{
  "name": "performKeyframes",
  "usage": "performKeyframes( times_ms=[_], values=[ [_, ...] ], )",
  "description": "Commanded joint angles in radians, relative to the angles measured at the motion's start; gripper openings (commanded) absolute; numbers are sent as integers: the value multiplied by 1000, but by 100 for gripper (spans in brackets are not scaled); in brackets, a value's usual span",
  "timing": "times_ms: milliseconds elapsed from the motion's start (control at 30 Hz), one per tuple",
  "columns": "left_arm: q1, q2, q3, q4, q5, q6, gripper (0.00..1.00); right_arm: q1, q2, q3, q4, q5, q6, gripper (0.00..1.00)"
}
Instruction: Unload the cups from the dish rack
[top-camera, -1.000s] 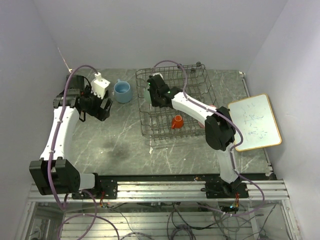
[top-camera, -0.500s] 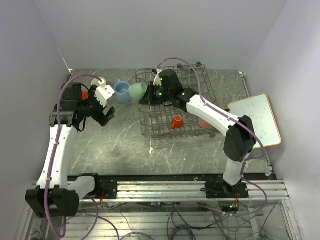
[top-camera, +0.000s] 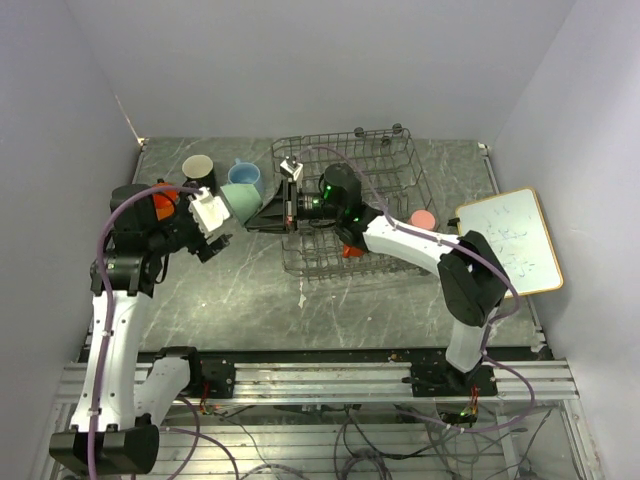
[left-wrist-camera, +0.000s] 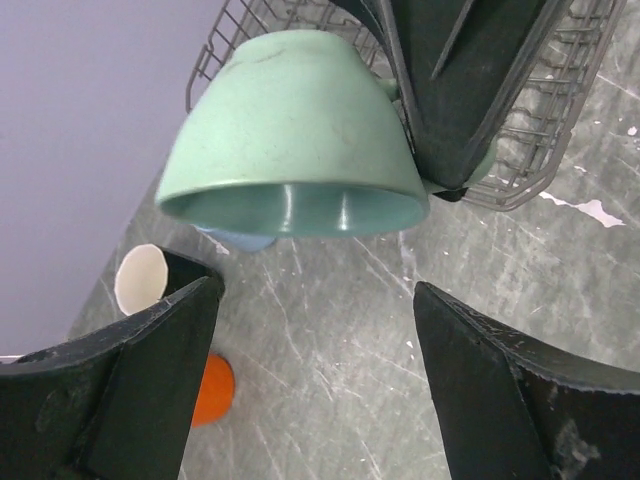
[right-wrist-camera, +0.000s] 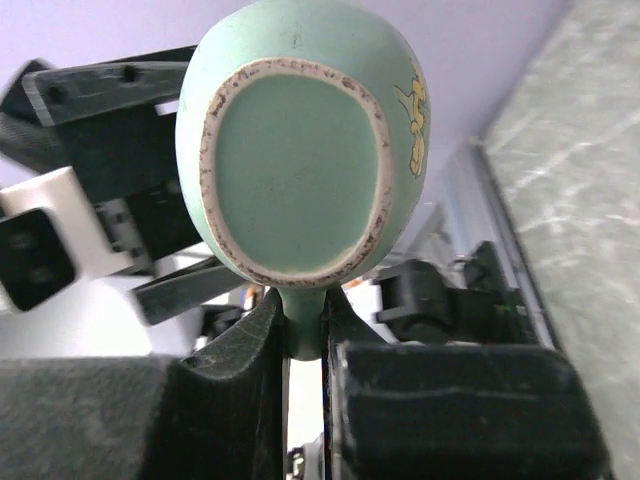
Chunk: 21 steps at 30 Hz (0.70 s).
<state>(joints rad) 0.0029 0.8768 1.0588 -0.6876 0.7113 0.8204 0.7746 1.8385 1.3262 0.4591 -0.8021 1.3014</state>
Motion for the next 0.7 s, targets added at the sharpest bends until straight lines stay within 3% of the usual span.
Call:
performKeyframes(
  times_ms=[0, 200, 467, 667],
  values=[
    [-7, -45, -16, 69, 46, 54, 88, 22, 34, -23, 418, -131, 277, 0],
    [-7, -64, 34, 86, 62, 7, 87, 28, 19, -80, 450, -154, 291, 0],
    [-8, -75, 92, -23, 57, 85, 86, 30, 0, -129, 496, -164, 314, 0],
    [-7, -7, 150, -86, 121, 96, 83, 49, 56, -137, 766, -167, 515, 0]
  ],
)
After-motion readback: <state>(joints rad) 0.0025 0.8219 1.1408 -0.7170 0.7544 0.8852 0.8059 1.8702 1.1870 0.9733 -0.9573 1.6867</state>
